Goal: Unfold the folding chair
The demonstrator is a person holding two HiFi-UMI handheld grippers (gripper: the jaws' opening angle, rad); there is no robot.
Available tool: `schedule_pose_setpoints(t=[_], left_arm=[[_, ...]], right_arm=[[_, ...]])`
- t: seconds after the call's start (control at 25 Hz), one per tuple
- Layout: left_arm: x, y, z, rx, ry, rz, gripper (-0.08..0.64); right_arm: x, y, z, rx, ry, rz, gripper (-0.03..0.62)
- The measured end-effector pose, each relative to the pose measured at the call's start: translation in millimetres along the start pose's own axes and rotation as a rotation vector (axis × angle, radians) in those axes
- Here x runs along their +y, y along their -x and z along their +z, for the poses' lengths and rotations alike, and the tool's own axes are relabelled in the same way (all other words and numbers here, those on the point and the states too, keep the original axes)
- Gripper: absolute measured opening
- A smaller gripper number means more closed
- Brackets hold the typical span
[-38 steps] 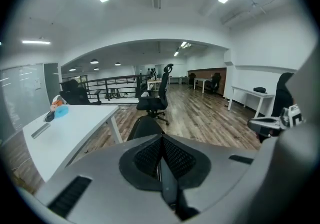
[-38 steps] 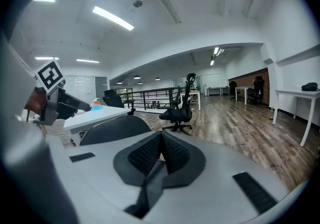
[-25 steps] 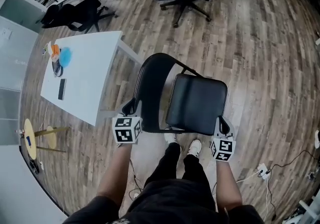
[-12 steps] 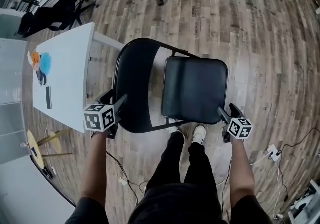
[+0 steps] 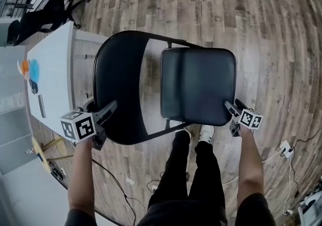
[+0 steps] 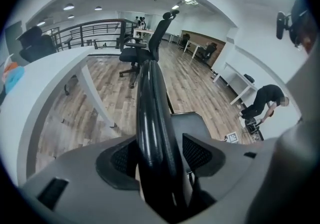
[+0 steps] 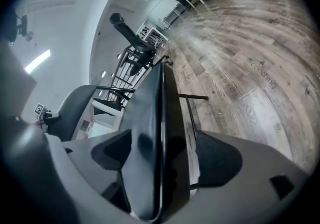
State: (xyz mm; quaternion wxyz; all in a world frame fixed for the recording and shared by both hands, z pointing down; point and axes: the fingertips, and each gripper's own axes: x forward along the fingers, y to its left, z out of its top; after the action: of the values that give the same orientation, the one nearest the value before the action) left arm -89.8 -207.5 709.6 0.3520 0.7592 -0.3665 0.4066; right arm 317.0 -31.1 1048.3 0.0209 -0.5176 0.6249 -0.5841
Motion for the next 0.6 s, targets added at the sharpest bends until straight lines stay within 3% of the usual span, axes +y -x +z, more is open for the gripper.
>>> schedule_pose_setpoints(t=[0.16,0.28,0.4,0.6], left_arm=[[1.6,-3.5,5.3,0.013,-0.102,0.052,0.240],[3.6,-5.4,4.5,0.023,-0.101,0.051,0.216],[4.5,-5.5,3.5,0.029,-0.106,0.046,0.201],[-0.6,-7.6,1.8,0.035,-0.069,-0.004,0.179]], right_arm=[[0.2,-23.0,-13.6,0.072,-0.016,0.098,0.380],[10.7,-39.2,-19.0,0.135,0.018,0.168,0.385],[20.2,-46.9,-20.7,0.154,-0.027,0.225,0.383],[18.0,-44.2,-18.9,0.140,-0.072,0.210,0.383]])
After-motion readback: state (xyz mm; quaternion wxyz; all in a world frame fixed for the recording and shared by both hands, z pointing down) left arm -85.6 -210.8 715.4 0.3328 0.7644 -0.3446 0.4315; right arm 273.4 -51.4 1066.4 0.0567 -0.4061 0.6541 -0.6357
